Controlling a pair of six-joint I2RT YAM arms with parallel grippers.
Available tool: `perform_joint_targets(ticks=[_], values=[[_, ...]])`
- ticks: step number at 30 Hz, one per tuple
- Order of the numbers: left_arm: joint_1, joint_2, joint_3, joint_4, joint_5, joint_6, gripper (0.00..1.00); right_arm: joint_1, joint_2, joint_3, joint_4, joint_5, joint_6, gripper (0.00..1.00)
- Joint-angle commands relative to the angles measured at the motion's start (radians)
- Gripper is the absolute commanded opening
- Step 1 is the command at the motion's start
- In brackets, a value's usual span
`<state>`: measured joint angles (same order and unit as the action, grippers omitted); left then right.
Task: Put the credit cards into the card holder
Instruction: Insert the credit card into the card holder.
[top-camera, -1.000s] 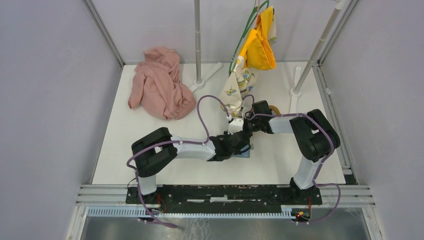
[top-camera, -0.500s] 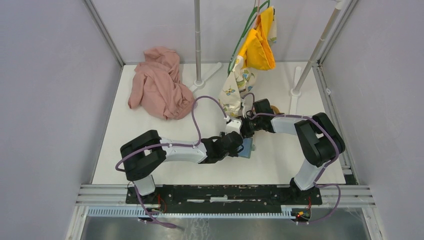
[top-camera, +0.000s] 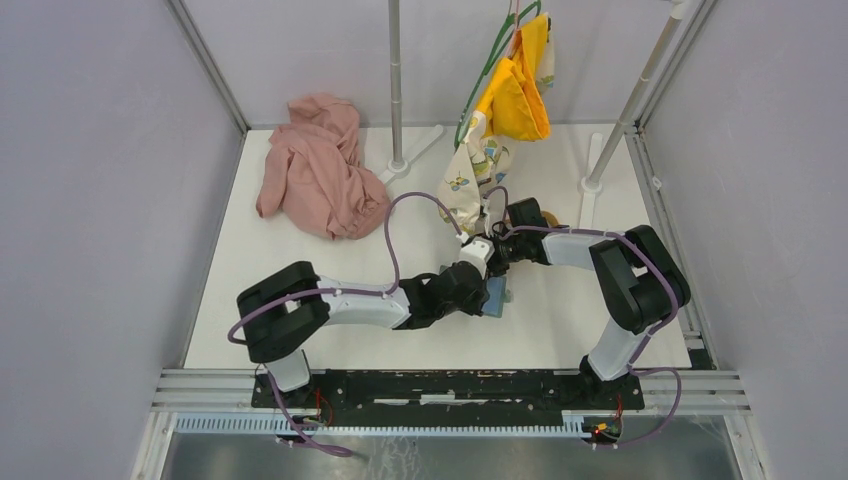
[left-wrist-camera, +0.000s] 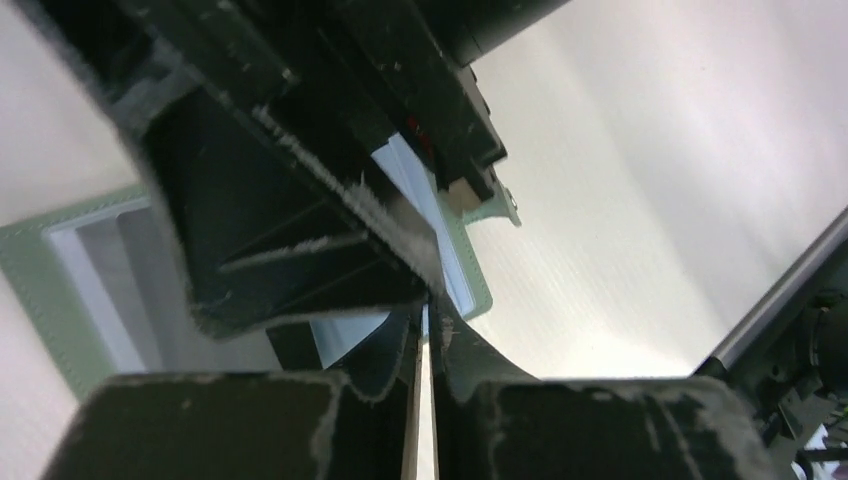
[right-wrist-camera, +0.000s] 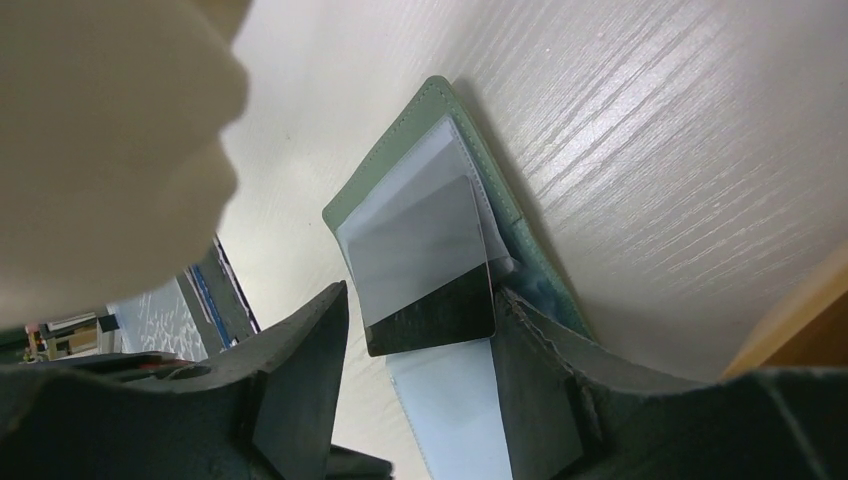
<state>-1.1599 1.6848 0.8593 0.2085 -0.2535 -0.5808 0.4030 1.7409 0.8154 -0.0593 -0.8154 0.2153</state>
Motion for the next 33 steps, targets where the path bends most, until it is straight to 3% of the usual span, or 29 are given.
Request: perform_joint_targets(ticks=[1,6,12,20,27,33], values=[[0.009,0.082,0.074,0.021,-0.062,0.036,0.09,-0.007,-0.03,0.01,-0.006,-0.008,-0.008,0.59],[0.03,0.112,0.096,-0.059,-0.191,-0.002,0.09,-0.007,-0.026,0.017,-0.024,-0.007,-0.017,0.59],[0.066,0.105,0.072,-0.081,-0.234,-0.04,0.09,-0.012,-0.042,0.033,-0.062,0.019,-0.055,0.59],[0.067,0.079,0.047,-0.022,-0.168,-0.002,0.09,-0.034,-0.056,0.054,-0.122,0.006,-0.102,0.67],[0.065,-0.016,-0.039,0.087,-0.041,0.062,0.1,-0.063,-0.118,0.051,-0.163,-0.018,-0.173,0.66],[0.066,-0.204,-0.173,0.149,0.024,0.095,0.2,-0.063,-0.218,0.018,-0.179,0.001,-0.319,0.6]])
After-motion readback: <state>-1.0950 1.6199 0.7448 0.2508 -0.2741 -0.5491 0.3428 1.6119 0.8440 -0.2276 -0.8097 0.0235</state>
